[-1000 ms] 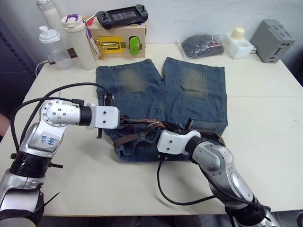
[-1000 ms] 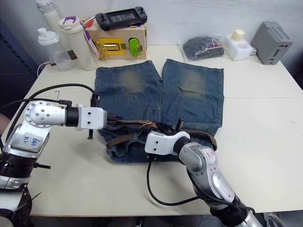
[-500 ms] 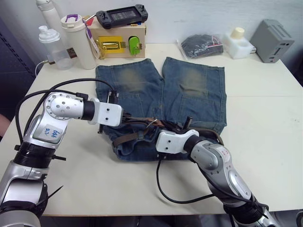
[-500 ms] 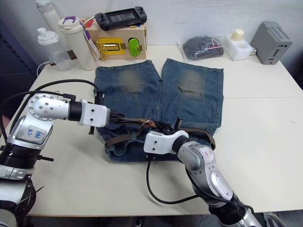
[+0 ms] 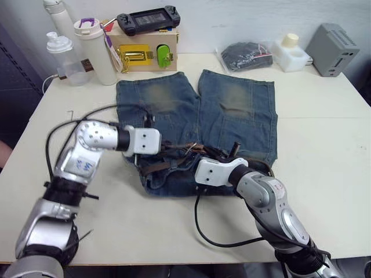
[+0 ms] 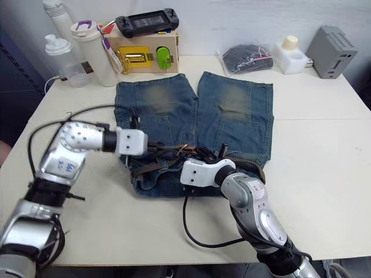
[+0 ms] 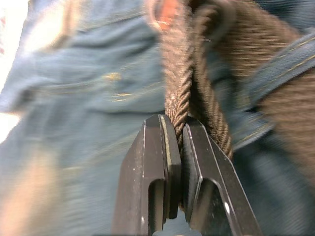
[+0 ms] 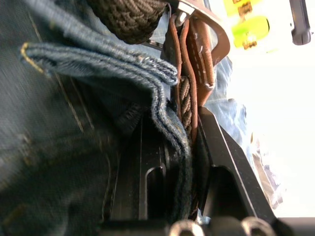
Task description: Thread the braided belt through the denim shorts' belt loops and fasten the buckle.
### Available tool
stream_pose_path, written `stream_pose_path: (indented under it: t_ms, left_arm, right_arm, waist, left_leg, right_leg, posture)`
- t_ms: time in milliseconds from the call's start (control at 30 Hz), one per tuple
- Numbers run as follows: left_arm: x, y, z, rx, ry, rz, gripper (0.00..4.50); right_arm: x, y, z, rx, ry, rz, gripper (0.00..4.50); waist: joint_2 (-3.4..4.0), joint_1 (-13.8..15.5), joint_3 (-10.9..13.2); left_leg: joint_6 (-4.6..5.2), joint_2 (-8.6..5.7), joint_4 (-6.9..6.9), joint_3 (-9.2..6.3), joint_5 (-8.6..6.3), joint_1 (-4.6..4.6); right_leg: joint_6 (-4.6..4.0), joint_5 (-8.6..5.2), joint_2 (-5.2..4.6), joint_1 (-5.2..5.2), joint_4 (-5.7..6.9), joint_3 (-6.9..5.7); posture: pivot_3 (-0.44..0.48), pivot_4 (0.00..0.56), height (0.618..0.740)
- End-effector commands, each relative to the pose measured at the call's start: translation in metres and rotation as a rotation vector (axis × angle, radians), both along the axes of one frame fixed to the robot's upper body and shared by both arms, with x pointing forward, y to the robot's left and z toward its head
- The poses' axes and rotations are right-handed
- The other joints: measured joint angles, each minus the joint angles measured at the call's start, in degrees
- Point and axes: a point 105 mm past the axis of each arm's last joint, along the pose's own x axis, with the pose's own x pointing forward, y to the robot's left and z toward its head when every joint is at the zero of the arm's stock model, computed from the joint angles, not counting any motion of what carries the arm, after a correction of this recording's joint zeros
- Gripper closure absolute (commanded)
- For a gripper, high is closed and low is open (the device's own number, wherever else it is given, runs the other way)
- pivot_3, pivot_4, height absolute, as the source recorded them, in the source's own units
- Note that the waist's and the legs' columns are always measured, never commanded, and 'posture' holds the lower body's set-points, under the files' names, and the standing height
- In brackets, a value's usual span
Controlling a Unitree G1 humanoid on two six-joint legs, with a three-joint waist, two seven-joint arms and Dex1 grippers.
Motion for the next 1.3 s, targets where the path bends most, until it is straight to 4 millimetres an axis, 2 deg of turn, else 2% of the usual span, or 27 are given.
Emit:
stream_pose_path:
  t_ms: [33,133,300,533,600,800,867,933,1067,1100,1300]
  left_arm:
    - [-0.021,-0.022,-0.004,-0.074,0.028,-0.03,4.5]
    - [-0.027,-0.028,-0.01,-0.099,0.048,-0.001,4.5]
    - [-0.014,-0.026,-0.001,-0.1,0.007,0.039,4.5]
    - [-0.003,-0.027,0.008,-0.096,-0.022,0.039,4.5]
    - [-0.002,-0.031,0.008,-0.097,-0.028,0.03,4.5]
    - [-0.01,-0.06,0.0,-0.131,0.015,-0.029,4.5]
    - [-0.008,-0.064,-0.004,-0.139,0.024,-0.023,4.5]
    - [-0.005,-0.067,-0.007,-0.146,0.026,-0.01,4.5]
    - [-0.003,-0.069,-0.011,-0.149,0.03,-0.001,4.5]
    - [-0.003,-0.069,-0.011,-0.148,0.031,-0.001,4.5]
    - [-0.004,-0.067,-0.013,-0.145,0.03,0.002,4.5]
  right_arm:
    - [-0.004,0.002,0.014,0.038,-0.043,0.009,4.41]
    - [-0.004,0.001,0.013,0.032,-0.035,0.008,4.41]
    - [-0.015,0.009,0.001,-0.063,-0.007,0.126,4.41]
    - [-0.024,-0.005,-0.02,-0.181,0.099,0.199,4.41]
    - [-0.025,-0.006,-0.021,-0.177,0.119,0.207,4.41]
    - [-0.025,0.0,-0.018,-0.085,0.168,0.185,4.41]
    - [-0.026,-0.002,-0.019,-0.075,0.183,0.171,3.37]
    - [-0.028,-0.007,-0.019,-0.046,0.229,0.16,2.67]
    - [-0.035,-0.029,-0.014,-0.011,0.342,0.14,0.77]
    - [-0.036,-0.034,-0.008,0.01,0.365,0.14,0.47]
    - [-0.048,-0.049,0.018,0.117,0.466,0.195,0.47]
  waist:
    - [0.0,0.1,0.0]
    - [0.01,0.1,0.0]
    - [0.0,0.4,-0.1]
    - [-0.05,0.3,-0.1]
    - [-0.05,0.3,-0.1]
    - [-0.07,0.3,-0.1]
    - [-0.07,0.3,-0.1]
    - [-0.08,0.4,-0.2]
    - [-0.08,0.8,-0.2]
    - [-0.08,0.9,-0.2]
    - [-0.09,1.7,-0.2]
  left_leg:
    - [0.0,0.0,0.03,-0.02,0.0,0.0]
    - [0.0,0.0,0.07,-0.02,0.0,0.01]
    - [0.0,-0.04,0.1,-0.02,0.0,0.01]
    - [0.03,-0.08,0.14,-0.01,-0.02,0.0]
    - [0.03,-0.08,0.13,-0.01,-0.02,0.0]
    - [0.04,-0.08,0.15,-0.02,-0.02,0.0]
    - [0.04,-0.08,0.16,-0.02,-0.02,0.0]
    - [0.04,-0.08,0.16,-0.02,-0.02,0.01]
    - [0.05,-0.08,0.16,-0.04,-0.03,0.02]
    - [0.05,-0.08,0.17,-0.04,-0.03,0.02]
    - [0.07,-0.04,0.17,-0.02,-0.02,0.01]
  right_leg:
    - [0.0,0.0,0.0,0.02,0.0,0.01]
    - [0.0,0.0,0.01,0.06,-0.01,0.01]
    - [0.0,0.0,-0.02,0.08,-0.02,0.0]
    - [0.0,0.0,-0.15,0.1,-0.05,-0.07]
    - [-0.01,-0.01,-0.17,0.1,-0.05,-0.09]
    - [-0.02,-0.01,-0.16,0.2,-0.16,-0.11]
    - [-0.02,-0.01,-0.15,0.2,-0.18,-0.12]
    - [-0.02,-0.01,-0.15,0.22,-0.18,-0.12]
    - [-0.02,-0.01,-0.14,0.33,-0.32,-0.15]
    - [-0.02,-0.01,-0.14,0.36,-0.39,-0.15]
    - [-0.02,-0.01,-0.12,0.51,-0.81,-0.22]
  posture:
    - [0.0,0.15,0.645]
    - [0.0,0.15,0.645]
    - [0.0,0.15,0.645]
    - [0.0,0.15,0.645]
    - [0.0,0.15,0.645]
    - [0.0,0.15,0.645]
    - [0.0,0.15,0.645]
    - [0.0,0.15,0.645]
    - [0.0,0.15,0.645]
    - [0.0,0.15,0.645]
    - [0.0,0.15,0.645]
